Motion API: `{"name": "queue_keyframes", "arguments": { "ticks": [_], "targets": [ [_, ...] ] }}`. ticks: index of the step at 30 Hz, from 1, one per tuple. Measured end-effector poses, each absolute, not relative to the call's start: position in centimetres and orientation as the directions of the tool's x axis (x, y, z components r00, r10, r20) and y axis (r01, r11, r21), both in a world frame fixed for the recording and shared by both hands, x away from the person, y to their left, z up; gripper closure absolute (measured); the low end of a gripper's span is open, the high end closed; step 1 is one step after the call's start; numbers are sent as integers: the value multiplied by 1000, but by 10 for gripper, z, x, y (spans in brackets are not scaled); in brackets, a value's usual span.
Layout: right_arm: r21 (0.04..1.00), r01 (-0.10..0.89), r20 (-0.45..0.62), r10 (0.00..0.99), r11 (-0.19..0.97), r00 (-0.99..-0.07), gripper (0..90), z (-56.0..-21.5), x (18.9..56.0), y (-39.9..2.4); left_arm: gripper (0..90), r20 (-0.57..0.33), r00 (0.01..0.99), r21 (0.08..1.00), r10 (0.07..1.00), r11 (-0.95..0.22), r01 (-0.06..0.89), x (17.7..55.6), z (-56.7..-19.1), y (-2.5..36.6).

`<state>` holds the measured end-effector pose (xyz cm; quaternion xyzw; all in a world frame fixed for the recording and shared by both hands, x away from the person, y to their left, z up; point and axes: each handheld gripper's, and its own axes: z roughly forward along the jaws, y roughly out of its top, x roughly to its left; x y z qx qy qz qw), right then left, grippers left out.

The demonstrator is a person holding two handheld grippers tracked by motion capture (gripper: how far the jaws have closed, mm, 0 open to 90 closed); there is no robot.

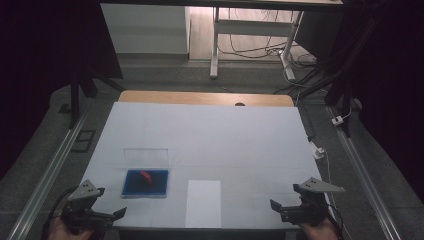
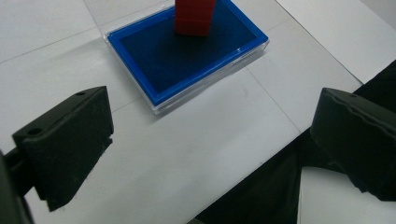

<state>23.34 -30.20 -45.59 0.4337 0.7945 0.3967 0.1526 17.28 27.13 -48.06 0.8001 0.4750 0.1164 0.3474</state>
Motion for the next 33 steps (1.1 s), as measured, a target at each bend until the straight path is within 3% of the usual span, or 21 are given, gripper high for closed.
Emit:
{"name": "queue_keyframes", "arguments": {
  "ticks": [12,33],
  "targets": [
    [755,580,124,803,305,-583,0,-456,235,-303,0,-187,537,686,823,-281,671,173,-479,275],
    [750,573,112,790,331,-603,0,-457,234,-301,0,-178,524,670,833,-287,684,177,-479,273]
  ]
}}
